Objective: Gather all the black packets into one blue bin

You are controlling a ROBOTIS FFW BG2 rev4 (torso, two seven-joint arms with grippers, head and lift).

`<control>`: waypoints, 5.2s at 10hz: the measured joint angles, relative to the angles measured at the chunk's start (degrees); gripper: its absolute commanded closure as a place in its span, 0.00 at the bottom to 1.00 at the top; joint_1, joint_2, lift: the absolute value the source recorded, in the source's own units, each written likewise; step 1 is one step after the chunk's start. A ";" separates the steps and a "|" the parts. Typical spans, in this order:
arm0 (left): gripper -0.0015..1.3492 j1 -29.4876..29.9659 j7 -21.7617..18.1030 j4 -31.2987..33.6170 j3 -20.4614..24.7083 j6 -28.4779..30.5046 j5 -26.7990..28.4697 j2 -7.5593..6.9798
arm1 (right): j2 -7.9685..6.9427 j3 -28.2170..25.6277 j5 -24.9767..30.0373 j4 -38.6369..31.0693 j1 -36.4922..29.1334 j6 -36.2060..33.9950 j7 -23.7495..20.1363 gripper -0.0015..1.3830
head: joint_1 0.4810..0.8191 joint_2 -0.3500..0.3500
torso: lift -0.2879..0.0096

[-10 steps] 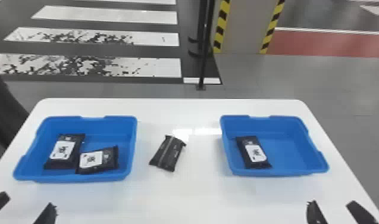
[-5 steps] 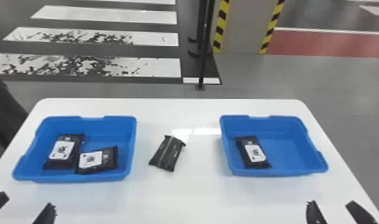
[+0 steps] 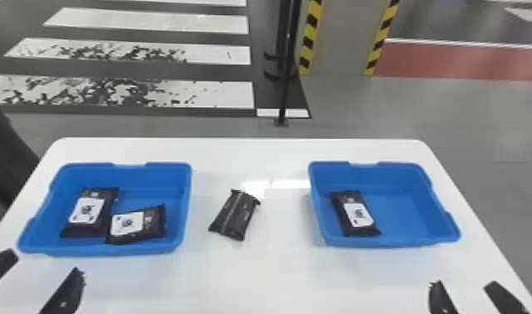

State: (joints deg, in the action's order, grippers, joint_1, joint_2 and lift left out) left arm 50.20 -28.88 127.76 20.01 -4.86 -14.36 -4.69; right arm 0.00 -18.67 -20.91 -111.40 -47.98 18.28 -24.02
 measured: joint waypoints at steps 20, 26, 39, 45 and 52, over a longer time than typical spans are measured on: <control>0.07 -62.38 -12.50 -28.00 -37.28 55.76 15.42 -10.00 | 0.00 1.25 -0.91 2.25 2.00 0.00 -0.50 0.08 | 0.63 0.02 | 0.60; 0.07 -73.66 -13.57 -39.81 -48.18 64.13 19.14 -9.25 | 0.00 1.75 -1.75 3.27 2.55 0.00 -0.50 0.08 | 0.63 0.01 | 0.60; 0.14 -84.28 -7.58 -67.92 -63.52 43.38 8.89 -7.19 | 0.00 3.48 -2.97 6.34 4.96 0.00 -0.50 0.08 | 0.63 0.00 | 0.60; 0.82 -82.00 -5.95 -68.88 -62.58 33.25 8.33 -7.21 | 0.00 3.52 -3.99 6.28 4.35 0.00 -0.58 0.08 | 0.63 0.00 | 0.60; 0.82 -72.50 -8.55 -53.57 -44.45 24.69 15.84 -8.98 | 0.00 3.47 -4.33 5.75 3.31 0.00 -0.67 0.08 | 0.63 0.03 | 0.60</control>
State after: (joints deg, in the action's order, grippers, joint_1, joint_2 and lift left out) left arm -22.29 -37.43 74.19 -24.44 19.82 1.48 -13.67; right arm 0.00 -15.20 -25.24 -105.64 -44.68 18.28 -24.70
